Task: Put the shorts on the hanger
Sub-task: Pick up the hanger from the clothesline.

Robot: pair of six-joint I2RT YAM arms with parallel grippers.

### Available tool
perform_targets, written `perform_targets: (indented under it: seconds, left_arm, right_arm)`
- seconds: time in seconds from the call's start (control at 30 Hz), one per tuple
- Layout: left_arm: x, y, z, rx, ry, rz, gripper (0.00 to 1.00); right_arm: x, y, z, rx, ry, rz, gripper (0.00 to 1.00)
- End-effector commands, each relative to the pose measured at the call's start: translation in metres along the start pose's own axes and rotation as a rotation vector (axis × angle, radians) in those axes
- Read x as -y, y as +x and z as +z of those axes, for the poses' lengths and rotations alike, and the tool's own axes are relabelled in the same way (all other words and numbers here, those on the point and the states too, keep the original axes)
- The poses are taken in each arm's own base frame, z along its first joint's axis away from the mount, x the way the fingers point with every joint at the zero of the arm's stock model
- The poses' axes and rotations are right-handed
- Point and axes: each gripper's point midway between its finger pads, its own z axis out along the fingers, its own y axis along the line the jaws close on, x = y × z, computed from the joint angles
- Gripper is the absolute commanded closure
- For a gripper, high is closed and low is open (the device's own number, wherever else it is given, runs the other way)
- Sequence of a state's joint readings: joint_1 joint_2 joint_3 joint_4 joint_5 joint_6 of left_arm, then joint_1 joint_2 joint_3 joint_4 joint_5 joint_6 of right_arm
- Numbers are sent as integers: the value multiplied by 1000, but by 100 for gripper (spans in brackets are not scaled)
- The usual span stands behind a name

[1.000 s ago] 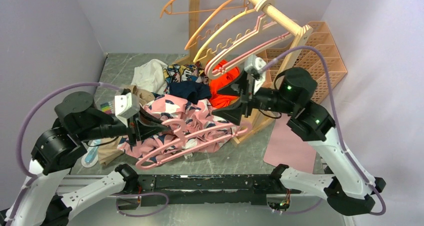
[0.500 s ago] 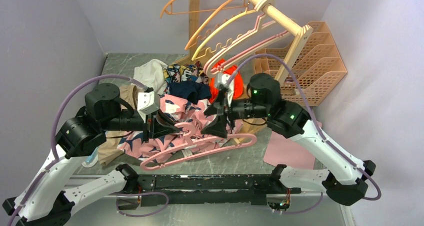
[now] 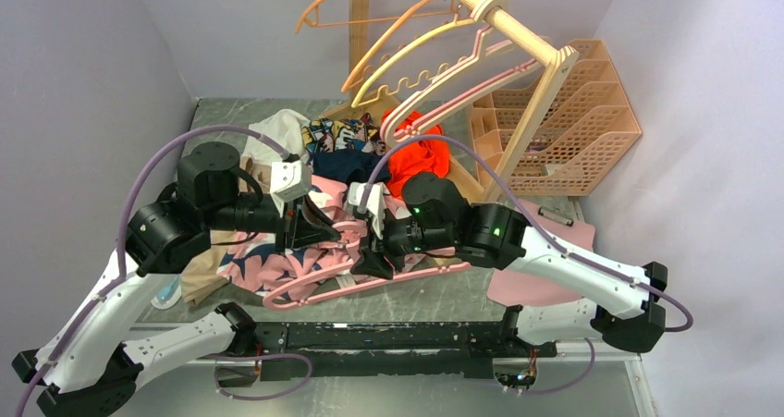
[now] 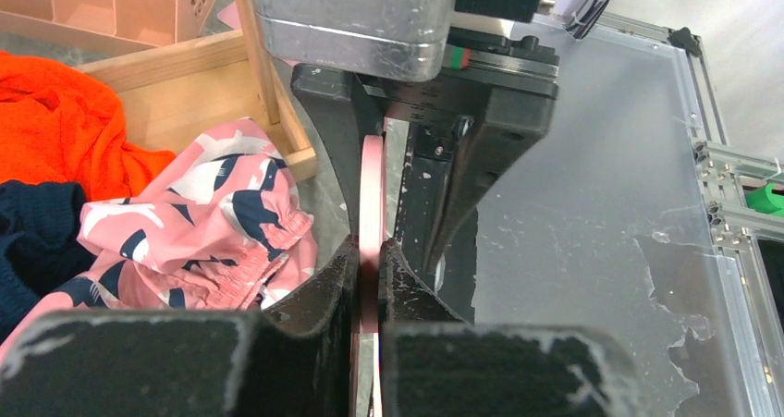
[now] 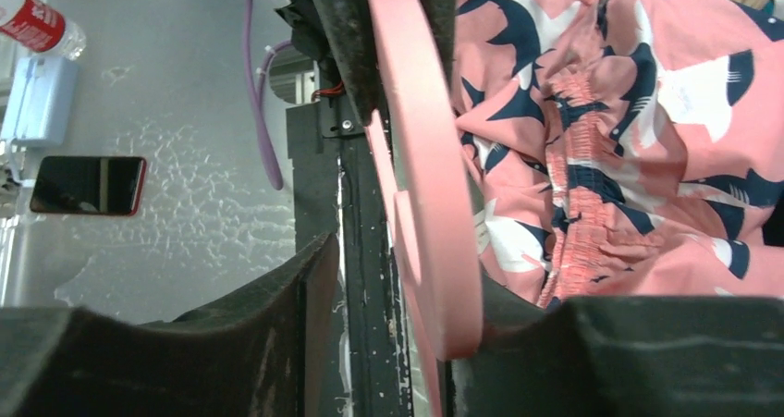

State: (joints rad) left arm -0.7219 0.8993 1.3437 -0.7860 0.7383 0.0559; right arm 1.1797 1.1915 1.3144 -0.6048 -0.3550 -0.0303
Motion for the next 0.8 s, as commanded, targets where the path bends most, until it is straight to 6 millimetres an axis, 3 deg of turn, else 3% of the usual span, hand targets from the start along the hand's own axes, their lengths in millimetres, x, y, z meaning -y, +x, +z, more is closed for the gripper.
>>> perform_targets:
  seconds: [0.0,0.17,0.3,0.47,0.5,0.57,0.67,0.77]
  left_arm:
    - [11,-22,-6,59,34,72,93]
    - [11,-25,-7,66,37,77,93]
    - [12,-26,-7,71,35,80,93]
    - [6,-26,-6,81,7,76,90]
    - [4,-28,-6,88,-7,77,80]
    - [-3,-27,-8,99,-58,66,48]
    - [-33,-27,-23,168,-293,8,5]
    - [-62,-18,-51,286,-545,-73,0]
  right_arm:
    - [7,-6,-4,26,46,-43,60]
    - [8,8,4,-25,32,-39,66]
    - [8,5,5,5,38,-36,75]
    - [5,-1,7,45,24,-14,100]
    - [8,-1,7,57,40,-6,100]
    - [15,-6,2,103,96,16,100]
    - [32,-12,-16,184,230,53,100]
    - [39,-14,-37,241,316,85,100]
